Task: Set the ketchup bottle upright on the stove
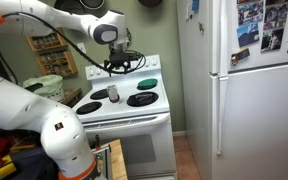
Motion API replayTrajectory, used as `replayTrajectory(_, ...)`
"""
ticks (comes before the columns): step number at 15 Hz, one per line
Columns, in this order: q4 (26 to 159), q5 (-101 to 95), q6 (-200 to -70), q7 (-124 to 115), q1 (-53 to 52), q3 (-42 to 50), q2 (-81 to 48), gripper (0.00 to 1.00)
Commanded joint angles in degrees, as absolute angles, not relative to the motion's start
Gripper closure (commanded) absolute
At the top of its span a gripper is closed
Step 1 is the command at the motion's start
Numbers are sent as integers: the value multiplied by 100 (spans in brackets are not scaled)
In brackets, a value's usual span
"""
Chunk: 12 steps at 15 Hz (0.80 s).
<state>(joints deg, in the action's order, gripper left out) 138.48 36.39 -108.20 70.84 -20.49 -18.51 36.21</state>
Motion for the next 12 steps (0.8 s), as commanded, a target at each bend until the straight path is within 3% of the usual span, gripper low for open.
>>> replayTrajectory(1,13859,3303,-10592,6836,-2243,-1457,4024,0)
replayTrajectory(11,14208,4087,-10401,7340,-2755,-567,4855,0)
replayTrajectory(12,13947,3747,-10602,7081,-2402,-848,4554,0)
